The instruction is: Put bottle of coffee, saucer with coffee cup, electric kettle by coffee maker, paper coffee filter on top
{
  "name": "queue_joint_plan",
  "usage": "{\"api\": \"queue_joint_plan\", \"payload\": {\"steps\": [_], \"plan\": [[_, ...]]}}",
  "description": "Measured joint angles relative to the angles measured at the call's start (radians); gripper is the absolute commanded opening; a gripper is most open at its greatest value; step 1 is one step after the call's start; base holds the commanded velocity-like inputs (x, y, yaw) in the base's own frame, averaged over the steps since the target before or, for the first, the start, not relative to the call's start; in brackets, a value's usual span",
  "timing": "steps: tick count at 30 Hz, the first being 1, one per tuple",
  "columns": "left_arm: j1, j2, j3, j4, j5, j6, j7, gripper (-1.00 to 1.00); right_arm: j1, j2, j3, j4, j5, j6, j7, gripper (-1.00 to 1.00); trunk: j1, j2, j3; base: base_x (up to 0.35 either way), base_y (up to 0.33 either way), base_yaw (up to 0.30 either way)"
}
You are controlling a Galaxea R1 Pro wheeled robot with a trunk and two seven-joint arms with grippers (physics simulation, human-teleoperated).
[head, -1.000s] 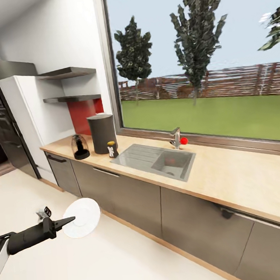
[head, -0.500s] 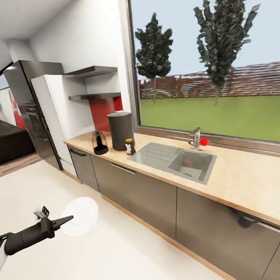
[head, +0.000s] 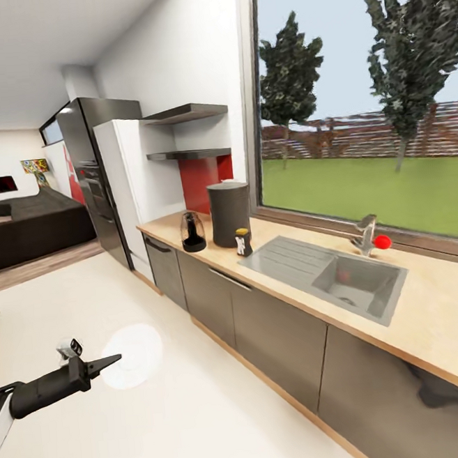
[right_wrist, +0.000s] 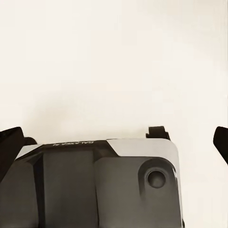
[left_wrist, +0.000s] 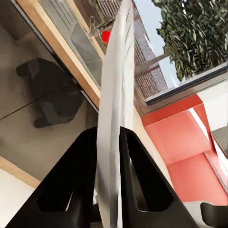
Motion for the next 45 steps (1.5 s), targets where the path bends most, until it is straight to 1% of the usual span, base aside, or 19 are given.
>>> {"api": "queue_joint_plan", "payload": {"steps": [7,26,28,29,31,33,34,37,39,41,45], "plan": [[0.0,0.001,0.0,0.0,0.003,0.001,0.0,-1.0,0.0,0.0,0.0,0.0,0.0,0.0,0.0,1.0,0.0,0.0,0.0,0.33,0.026,0.281],[0.001,0.003,0.001,0.0,0.008,0.003,0.0,-1.0,0.001,0.001,0.001,0.001,0.003,0.002,0.001,1.0,0.0,0.0,0.0,0.33,0.094,0.281],[0.002,0.003,0.001,0.001,0.008,0.003,0.0,-1.0,0.019,0.001,0.002,0.001,0.004,0.003,0.001,1.0,0.0,0.0,0.0,0.33,0.102,0.281],[0.002,0.003,0.002,0.001,0.008,0.003,0.0,-1.0,0.048,0.0,0.002,0.002,0.004,0.003,0.002,1.0,0.0,0.0,0.0,0.33,0.103,0.281],[0.002,0.002,0.002,0.001,0.008,0.003,0.0,-1.0,0.084,0.0,0.002,0.002,0.006,0.003,0.003,1.0,0.0,0.0,0.0,0.33,0.103,0.281],[0.002,0.002,0.001,0.001,0.008,0.002,0.0,-1.0,0.114,0.0,0.002,0.002,0.022,0.003,0.004,1.0,0.0,0.0,0.0,0.33,0.103,0.281],[0.002,0.002,0.001,0.001,0.008,0.002,0.0,-1.0,0.127,0.001,0.002,0.002,0.042,0.003,0.004,1.0,0.0,0.0,0.0,0.33,0.103,0.281],[0.002,0.003,0.001,0.001,0.008,0.003,0.0,-1.0,0.153,0.003,0.002,0.002,0.119,0.0,0.003,1.0,0.0,0.0,0.0,0.33,0.086,0.281],[0.002,0.002,0.001,0.002,0.008,0.002,0.0,-1.0,0.16,0.004,0.001,0.002,0.152,-0.002,0.002,1.0,0.0,0.0,0.0,0.33,0.033,0.281],[0.002,0.002,0.001,0.003,0.008,0.002,0.0,-1.0,0.163,0.006,0.002,0.001,0.167,-0.003,0.002,1.0,0.0,0.0,0.0,0.33,0.011,0.281],[0.002,0.001,0.002,0.004,0.008,0.003,0.0,-1.0,0.164,0.01,0.0,0.0,0.174,-0.004,0.002,1.0,0.0,0.0,0.0,0.33,0.003,0.281]]}}
